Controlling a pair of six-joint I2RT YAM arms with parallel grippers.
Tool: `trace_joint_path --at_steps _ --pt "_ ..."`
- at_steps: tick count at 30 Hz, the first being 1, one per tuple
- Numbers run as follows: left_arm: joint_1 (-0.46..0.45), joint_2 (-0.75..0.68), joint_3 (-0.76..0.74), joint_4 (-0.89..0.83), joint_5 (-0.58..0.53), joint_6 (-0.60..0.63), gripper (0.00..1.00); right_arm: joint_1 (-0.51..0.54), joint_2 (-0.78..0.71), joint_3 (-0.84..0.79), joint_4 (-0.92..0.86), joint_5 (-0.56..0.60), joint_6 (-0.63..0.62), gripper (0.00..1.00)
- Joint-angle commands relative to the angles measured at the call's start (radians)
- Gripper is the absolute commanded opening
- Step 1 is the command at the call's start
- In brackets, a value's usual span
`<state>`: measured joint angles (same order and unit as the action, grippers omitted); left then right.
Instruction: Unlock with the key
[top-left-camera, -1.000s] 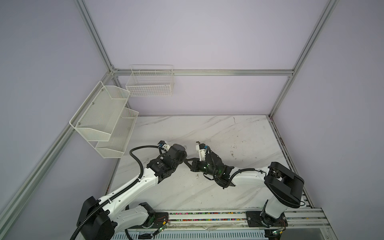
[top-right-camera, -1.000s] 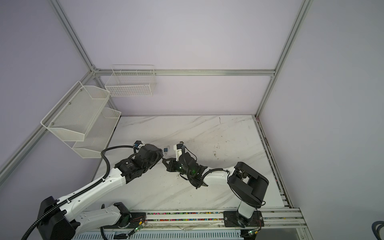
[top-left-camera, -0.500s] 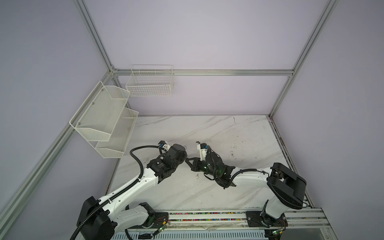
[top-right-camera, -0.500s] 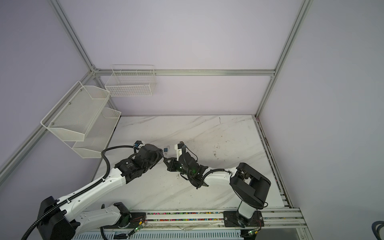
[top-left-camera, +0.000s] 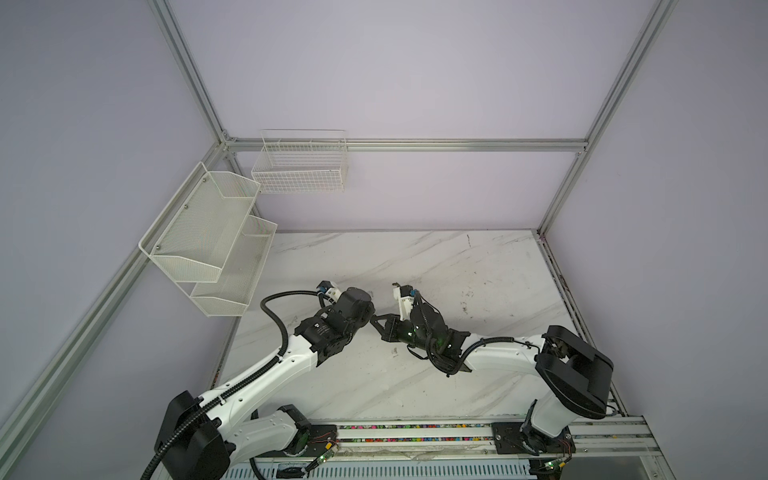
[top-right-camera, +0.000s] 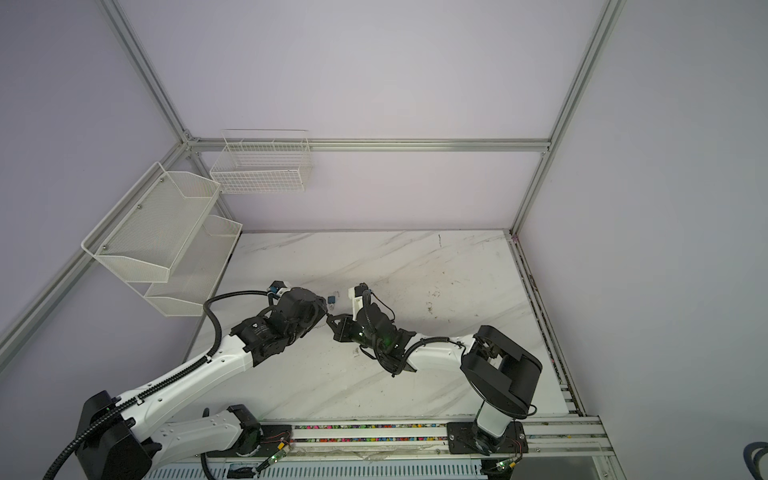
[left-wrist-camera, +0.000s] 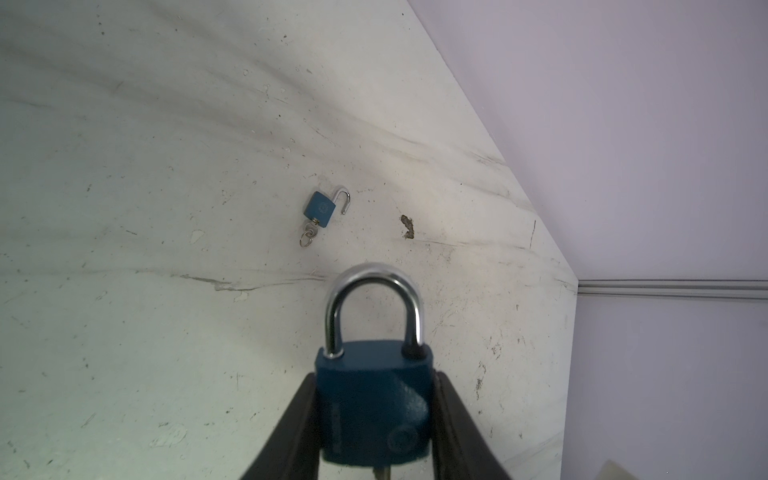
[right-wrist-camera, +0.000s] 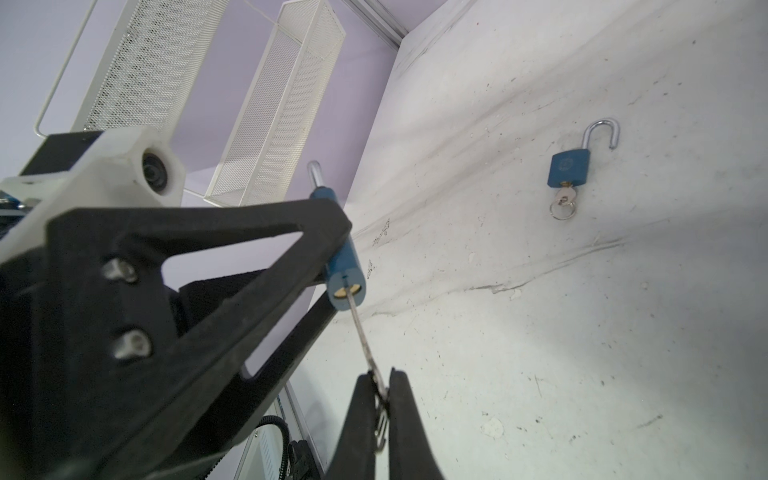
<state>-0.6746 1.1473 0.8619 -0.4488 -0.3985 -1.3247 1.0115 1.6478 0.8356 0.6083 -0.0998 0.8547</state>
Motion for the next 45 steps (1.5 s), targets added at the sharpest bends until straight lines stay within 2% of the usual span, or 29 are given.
trace_joint_path --at_steps 1,16,20,27,32,38,42,45 --pt "-0.005 0.006 0.099 0.026 0.011 -0.001 0.0 0.013 -0.006 0.055 0.021 0.021 -0.026 0.0" --pt "-0.004 0.021 0.118 0.034 0.027 -0.016 0.0 0.039 0.02 0.064 -0.001 0.08 -0.081 0.0" --pt "-0.005 0.03 0.119 0.021 0.049 0.005 0.0 0.033 0.019 0.082 0.0 0.052 -0.121 0.0" --pt "-0.036 0.027 0.143 -0.032 0.042 0.068 0.0 -0.029 0.028 0.119 0.027 -0.076 -0.094 0.0" --pt "-0.049 0.027 0.14 -0.032 0.054 0.073 0.0 -0.035 0.027 0.137 0.015 -0.064 -0.115 0.0" --pt "-0.048 0.003 0.131 -0.002 -0.002 0.087 0.0 -0.035 -0.006 0.096 0.004 -0.066 -0.133 0.0" --pt "-0.04 -0.006 0.141 0.005 -0.048 0.1 0.0 -0.035 -0.05 0.047 0.0 -0.065 -0.146 0.17" --pt "-0.025 -0.011 0.144 0.007 -0.059 0.104 0.0 -0.037 -0.076 0.019 -0.007 -0.079 -0.147 0.23"
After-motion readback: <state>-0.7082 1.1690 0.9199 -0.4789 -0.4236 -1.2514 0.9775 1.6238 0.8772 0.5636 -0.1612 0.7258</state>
